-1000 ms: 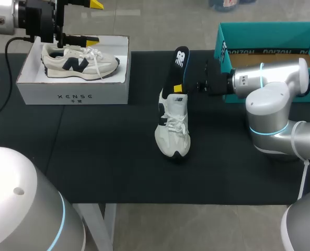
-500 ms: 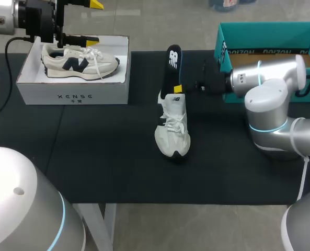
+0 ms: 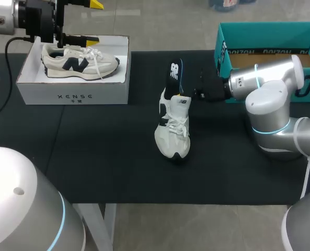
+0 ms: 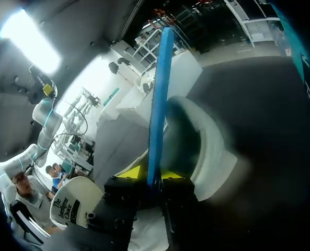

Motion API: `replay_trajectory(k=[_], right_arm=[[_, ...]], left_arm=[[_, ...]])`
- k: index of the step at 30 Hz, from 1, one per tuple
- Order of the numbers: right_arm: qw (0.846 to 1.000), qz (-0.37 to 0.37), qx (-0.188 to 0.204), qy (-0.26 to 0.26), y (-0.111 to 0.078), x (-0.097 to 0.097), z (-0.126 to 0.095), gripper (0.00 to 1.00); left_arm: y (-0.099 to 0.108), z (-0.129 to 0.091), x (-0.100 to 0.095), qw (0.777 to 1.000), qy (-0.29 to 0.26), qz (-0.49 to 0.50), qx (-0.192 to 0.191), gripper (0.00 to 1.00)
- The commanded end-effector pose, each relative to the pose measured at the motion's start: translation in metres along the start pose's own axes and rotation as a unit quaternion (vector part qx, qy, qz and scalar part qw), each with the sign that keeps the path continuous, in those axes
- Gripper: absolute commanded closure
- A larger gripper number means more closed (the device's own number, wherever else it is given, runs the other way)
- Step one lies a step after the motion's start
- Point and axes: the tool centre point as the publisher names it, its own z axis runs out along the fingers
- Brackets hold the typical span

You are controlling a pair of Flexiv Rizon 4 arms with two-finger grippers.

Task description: Take the shoe out of the shoebox, open the shoe tongue, remove and reinsert the insole, then place the shoe into the shoebox

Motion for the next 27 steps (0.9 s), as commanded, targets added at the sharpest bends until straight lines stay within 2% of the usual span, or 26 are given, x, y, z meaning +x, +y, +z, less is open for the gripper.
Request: replay_trajectory(k=[1,4,9,10,12,27], right_arm=[[1.000,-0.007,0.001,-0.002,0.016,-0.007,0.000,0.61],[1.000,-0.014,-0.002,-0.004,0.027,-0.011,0.000,0.63],[1.000,-0.017,-0.004,-0.006,0.035,-0.015,0.001,0.74],[1.000,-0.016,-0.005,-0.006,0.036,-0.016,0.001,0.78],[1.000,-0.012,-0.004,-0.012,0.035,-0.018,0.001,1.00],[0.999,0.025,0.019,-0.002,-0.010,-0.008,0.007,1.00]], left_arm=[[0.001,0.000,0.000,1.000,0.002,0.000,0.000,0.00],[0.001,0.000,0.000,1.000,0.002,0.000,0.000,0.00],[0.001,0.000,0.000,1.000,0.002,0.000,0.000,0.00],[0.001,0.000,0.000,1.000,0.002,0.000,0.000,0.00],[0.001,0.000,0.000,1.000,0.002,0.000,0.000,0.00],[0.001,0.000,0.000,1.000,0.002,0.000,0.000,0.00]])
